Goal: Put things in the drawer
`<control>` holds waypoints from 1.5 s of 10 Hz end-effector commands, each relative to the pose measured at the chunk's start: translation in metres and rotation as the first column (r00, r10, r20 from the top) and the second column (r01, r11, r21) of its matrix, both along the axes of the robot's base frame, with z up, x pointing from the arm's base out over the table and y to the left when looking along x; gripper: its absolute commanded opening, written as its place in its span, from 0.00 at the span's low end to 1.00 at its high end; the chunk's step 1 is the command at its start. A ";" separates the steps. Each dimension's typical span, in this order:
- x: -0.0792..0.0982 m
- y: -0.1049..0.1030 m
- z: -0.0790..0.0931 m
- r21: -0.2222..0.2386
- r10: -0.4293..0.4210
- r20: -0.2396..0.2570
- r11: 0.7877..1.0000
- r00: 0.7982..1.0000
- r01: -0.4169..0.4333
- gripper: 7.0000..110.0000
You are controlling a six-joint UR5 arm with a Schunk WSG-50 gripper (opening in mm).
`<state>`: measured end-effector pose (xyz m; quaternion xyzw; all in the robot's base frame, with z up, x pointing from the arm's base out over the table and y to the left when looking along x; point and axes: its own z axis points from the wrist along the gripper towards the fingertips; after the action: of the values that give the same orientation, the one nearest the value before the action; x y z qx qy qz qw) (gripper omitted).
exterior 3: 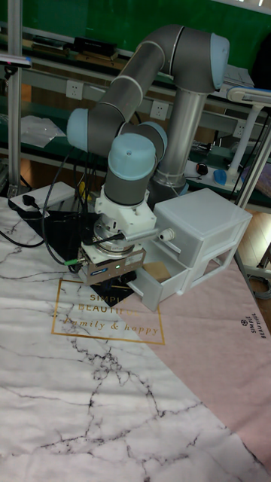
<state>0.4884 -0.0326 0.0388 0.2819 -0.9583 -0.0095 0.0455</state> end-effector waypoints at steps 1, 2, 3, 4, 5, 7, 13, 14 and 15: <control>0.008 0.005 0.001 0.022 -0.022 0.029 1.000 0.999 0.021 0.00; 0.003 0.003 0.001 0.013 -0.034 0.010 0.999 0.999 0.034 0.00; 0.000 -0.017 0.002 -0.070 -0.057 0.003 0.996 0.998 0.057 0.00; 0.001 -0.043 0.005 -0.176 -0.087 0.018 0.980 0.996 0.089 0.00; 0.007 -0.058 0.008 -0.233 -0.088 0.051 0.967 0.995 0.098 0.00; 0.022 -0.054 0.006 -0.214 -0.044 0.099 0.975 0.994 0.065 0.00; 0.020 -0.015 -0.020 -0.022 0.023 0.079 1.000 0.997 -0.021 0.00; 0.005 -0.007 -0.033 0.031 0.019 0.027 0.999 0.999 -0.020 0.00; -0.002 -0.001 -0.036 0.054 0.017 0.003 0.998 1.000 -0.017 0.00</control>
<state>0.5041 -0.0495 0.0217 0.2909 -0.9563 0.0209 0.0205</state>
